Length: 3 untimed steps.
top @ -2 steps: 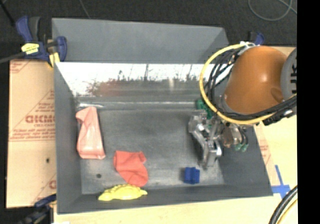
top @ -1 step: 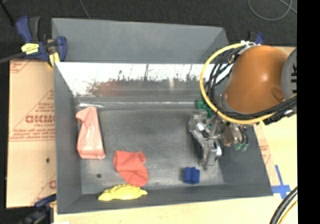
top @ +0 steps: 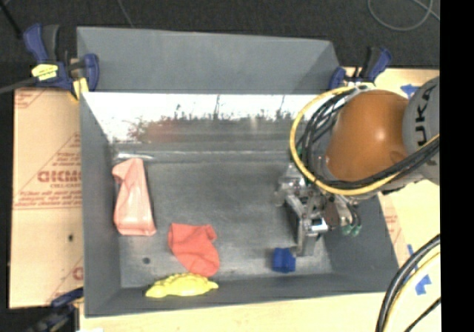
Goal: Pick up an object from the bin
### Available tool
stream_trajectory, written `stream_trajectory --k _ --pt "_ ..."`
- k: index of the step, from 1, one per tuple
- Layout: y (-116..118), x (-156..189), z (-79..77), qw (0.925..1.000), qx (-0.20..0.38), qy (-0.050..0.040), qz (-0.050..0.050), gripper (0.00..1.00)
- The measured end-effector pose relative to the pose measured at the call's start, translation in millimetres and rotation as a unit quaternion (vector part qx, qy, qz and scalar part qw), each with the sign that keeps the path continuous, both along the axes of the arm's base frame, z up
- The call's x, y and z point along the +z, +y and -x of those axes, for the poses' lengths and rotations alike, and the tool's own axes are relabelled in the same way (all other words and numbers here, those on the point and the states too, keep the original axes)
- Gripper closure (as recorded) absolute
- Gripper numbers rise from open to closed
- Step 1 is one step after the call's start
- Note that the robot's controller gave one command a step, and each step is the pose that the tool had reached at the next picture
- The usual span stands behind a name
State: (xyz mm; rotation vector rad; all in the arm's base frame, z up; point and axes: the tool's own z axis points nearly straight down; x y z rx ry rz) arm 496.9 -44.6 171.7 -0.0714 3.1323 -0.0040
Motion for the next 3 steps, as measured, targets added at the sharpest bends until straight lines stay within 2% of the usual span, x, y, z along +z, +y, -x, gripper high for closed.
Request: stream_trajectory --k 1,2,3 --pt "2.6 -28.9 15.1 0.9983 0.058 0.0070 0.000 0.00" --pt "2.7 -29.3 17.6 0.9980 0.063 0.0050 0.000 0.00" --pt "1.2 0.3 19.2 0.9894 0.145 0.0052 0.000 0.00"
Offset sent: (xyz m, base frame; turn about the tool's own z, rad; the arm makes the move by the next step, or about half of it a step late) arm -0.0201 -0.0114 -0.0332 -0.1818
